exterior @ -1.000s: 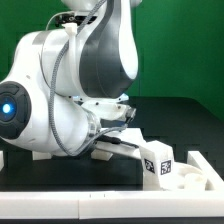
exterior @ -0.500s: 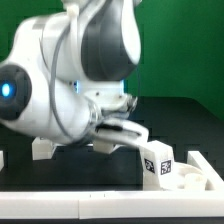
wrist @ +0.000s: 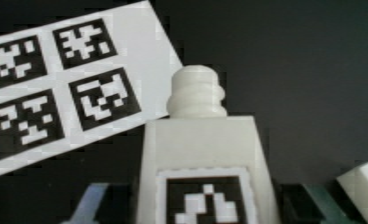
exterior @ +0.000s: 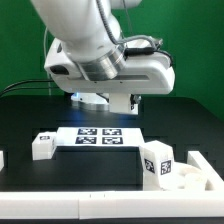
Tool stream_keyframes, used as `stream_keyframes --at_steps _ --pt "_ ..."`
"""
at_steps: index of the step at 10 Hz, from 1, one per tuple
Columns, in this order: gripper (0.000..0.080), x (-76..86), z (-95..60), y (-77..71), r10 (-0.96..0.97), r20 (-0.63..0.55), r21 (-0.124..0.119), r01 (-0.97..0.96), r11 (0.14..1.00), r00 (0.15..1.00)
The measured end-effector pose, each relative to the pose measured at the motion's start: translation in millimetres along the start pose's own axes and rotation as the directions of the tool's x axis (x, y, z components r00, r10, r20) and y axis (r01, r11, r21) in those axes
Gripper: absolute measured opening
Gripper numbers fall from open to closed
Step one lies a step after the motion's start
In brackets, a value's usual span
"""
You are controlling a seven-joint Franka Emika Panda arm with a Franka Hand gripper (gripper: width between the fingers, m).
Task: Assemble stool
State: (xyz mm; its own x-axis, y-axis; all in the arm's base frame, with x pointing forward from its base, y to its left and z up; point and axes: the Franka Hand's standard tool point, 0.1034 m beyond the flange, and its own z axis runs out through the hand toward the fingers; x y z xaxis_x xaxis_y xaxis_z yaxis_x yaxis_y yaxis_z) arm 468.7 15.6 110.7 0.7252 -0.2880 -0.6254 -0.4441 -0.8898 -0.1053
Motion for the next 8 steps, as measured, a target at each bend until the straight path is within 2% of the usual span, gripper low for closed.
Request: stream_keyframes --at_steps 1,2,3,4,5,6,7,8 --pt "0.0333 0.2 -1.7 -1.6 -0.004 -0.048 0.003 0.004 1.0 0.999" --pt "0.0333 4.1 -5.7 -6.8 -0.002 -0.135 -0.005 0.001 1.0 0.991" --pt "0.0333 2.7 -15.7 -24.7 -0.026 -0.224 -0.074 0.009 0.997 0.974" --pt "0.0333 6.8 -28.5 -47.6 -0.104 -0.303 -0.095 0.079 0.992 0.947" --pt "0.0333 16.2 -42.7 -63.5 -0.166 -0.391 -0.121 0.128 0.984 0.905" --pt "0.0333 17.3 -44.8 -73.4 -0.218 -0.413 -0.164 0.163 0.973 0.884" --pt "0.0333 19.9 -45.7 -81.8 -0.251 -0.463 -0.184 0.184 0.965 0.85" --pt "0.0333 20.9 -45.5 -80.5 -0.25 -0.505 -0.177 0.184 0.967 0.826"
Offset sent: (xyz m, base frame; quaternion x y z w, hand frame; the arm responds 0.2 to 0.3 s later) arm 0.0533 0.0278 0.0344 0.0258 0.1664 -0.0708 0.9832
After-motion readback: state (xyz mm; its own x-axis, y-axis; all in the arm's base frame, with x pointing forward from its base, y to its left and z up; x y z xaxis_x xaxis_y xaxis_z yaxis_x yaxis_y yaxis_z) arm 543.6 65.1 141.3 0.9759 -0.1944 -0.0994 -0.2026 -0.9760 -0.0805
